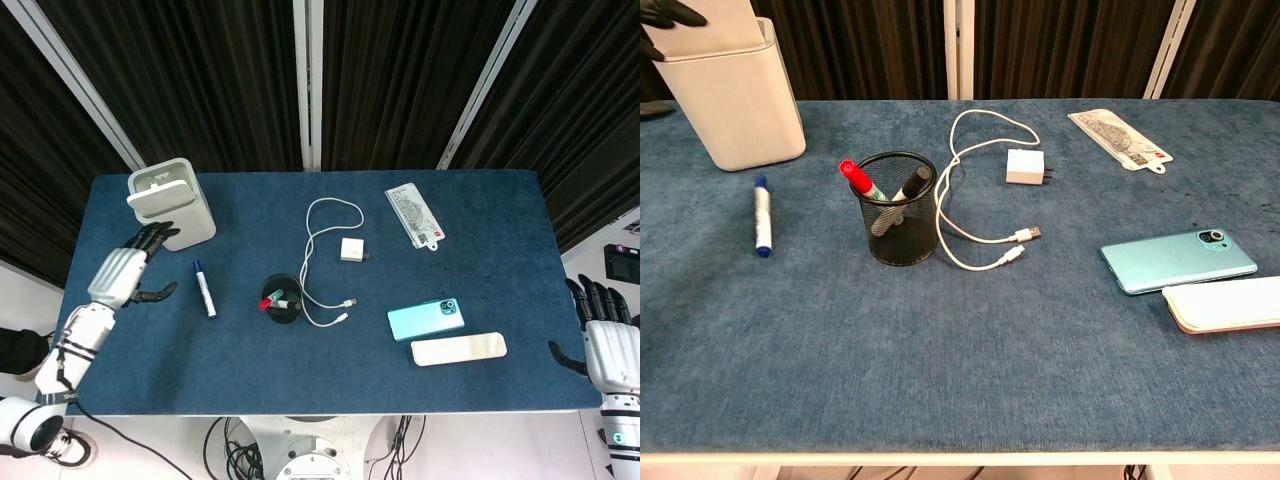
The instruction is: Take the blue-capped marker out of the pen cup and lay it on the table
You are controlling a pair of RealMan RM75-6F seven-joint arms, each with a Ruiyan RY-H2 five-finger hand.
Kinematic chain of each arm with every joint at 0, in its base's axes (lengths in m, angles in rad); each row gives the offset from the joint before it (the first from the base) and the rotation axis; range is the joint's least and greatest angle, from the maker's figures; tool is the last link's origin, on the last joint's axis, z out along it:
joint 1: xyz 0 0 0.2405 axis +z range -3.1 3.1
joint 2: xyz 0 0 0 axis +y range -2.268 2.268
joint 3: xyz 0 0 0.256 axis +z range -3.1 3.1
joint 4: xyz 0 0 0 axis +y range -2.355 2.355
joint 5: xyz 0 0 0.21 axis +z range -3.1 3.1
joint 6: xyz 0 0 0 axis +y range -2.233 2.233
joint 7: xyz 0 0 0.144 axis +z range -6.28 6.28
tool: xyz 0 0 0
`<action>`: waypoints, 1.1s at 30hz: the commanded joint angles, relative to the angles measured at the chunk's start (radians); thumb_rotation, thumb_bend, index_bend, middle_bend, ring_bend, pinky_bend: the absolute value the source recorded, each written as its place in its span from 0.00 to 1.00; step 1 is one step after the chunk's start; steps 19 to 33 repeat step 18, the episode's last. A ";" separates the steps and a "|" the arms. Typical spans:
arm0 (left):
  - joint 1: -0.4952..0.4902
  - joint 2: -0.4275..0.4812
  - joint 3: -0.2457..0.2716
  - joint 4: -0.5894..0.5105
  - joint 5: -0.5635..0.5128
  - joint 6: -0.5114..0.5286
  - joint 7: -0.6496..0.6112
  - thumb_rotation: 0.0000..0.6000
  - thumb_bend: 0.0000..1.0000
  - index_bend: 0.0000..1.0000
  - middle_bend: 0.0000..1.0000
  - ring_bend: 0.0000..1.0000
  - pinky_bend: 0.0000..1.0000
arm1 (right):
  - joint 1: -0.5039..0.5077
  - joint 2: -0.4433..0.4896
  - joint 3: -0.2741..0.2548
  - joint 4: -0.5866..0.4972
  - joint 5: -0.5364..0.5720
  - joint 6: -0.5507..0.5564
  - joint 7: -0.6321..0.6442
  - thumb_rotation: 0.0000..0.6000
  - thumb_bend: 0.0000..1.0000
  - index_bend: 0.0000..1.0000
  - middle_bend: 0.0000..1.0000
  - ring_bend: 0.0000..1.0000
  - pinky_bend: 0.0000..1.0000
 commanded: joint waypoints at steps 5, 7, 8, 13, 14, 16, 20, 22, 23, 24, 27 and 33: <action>0.122 0.079 0.050 -0.094 0.001 0.158 0.296 1.00 0.27 0.10 0.03 0.00 0.15 | -0.004 -0.007 -0.009 0.013 -0.021 0.011 -0.005 1.00 0.18 0.00 0.00 0.00 0.00; 0.160 0.085 0.078 -0.102 0.001 0.186 0.358 1.00 0.26 0.10 0.03 0.00 0.14 | -0.007 -0.011 -0.013 0.020 -0.034 0.021 -0.012 1.00 0.18 0.00 0.00 0.00 0.00; 0.177 0.084 0.091 -0.100 0.000 0.196 0.378 1.00 0.26 0.10 0.03 0.00 0.13 | -0.009 -0.014 -0.014 0.024 -0.040 0.027 -0.014 1.00 0.18 0.00 0.00 0.00 0.00; 0.264 0.062 0.138 -0.052 -0.009 0.265 0.481 1.00 0.21 0.10 0.00 0.00 0.00 | -0.028 -0.039 -0.021 0.041 -0.060 0.066 -0.016 1.00 0.18 0.00 0.00 0.00 0.00; 0.279 0.057 0.139 -0.041 -0.005 0.284 0.486 1.00 0.19 0.09 0.00 0.00 0.00 | -0.031 -0.044 -0.022 0.045 -0.063 0.071 -0.016 1.00 0.18 0.00 0.00 0.00 0.00; 0.305 0.048 0.139 -0.020 0.013 0.328 0.470 1.00 0.17 0.09 0.00 0.00 0.00 | -0.037 -0.052 -0.027 0.051 -0.069 0.079 -0.018 1.00 0.18 0.00 0.00 0.00 0.00; 0.323 0.043 0.136 -0.001 0.034 0.363 0.439 1.00 0.17 0.09 0.00 0.00 0.00 | -0.041 -0.057 -0.029 0.054 -0.073 0.084 -0.022 1.00 0.18 0.00 0.00 0.00 0.00; 0.323 0.043 0.136 -0.001 0.034 0.363 0.439 1.00 0.17 0.09 0.00 0.00 0.00 | -0.041 -0.057 -0.029 0.054 -0.073 0.084 -0.022 1.00 0.18 0.00 0.00 0.00 0.00; 0.323 0.043 0.136 -0.001 0.034 0.363 0.439 1.00 0.17 0.09 0.00 0.00 0.00 | -0.041 -0.057 -0.029 0.054 -0.073 0.084 -0.022 1.00 0.18 0.00 0.00 0.00 0.00; 0.323 0.043 0.136 -0.001 0.034 0.363 0.439 1.00 0.17 0.09 0.00 0.00 0.00 | -0.041 -0.057 -0.029 0.054 -0.073 0.084 -0.022 1.00 0.18 0.00 0.00 0.00 0.00; 0.323 0.043 0.136 -0.001 0.034 0.363 0.439 1.00 0.17 0.09 0.00 0.00 0.00 | -0.041 -0.057 -0.029 0.054 -0.073 0.084 -0.022 1.00 0.18 0.00 0.00 0.00 0.00; 0.323 0.043 0.136 -0.001 0.034 0.363 0.439 1.00 0.17 0.09 0.00 0.00 0.00 | -0.041 -0.057 -0.029 0.054 -0.073 0.084 -0.022 1.00 0.18 0.00 0.00 0.00 0.00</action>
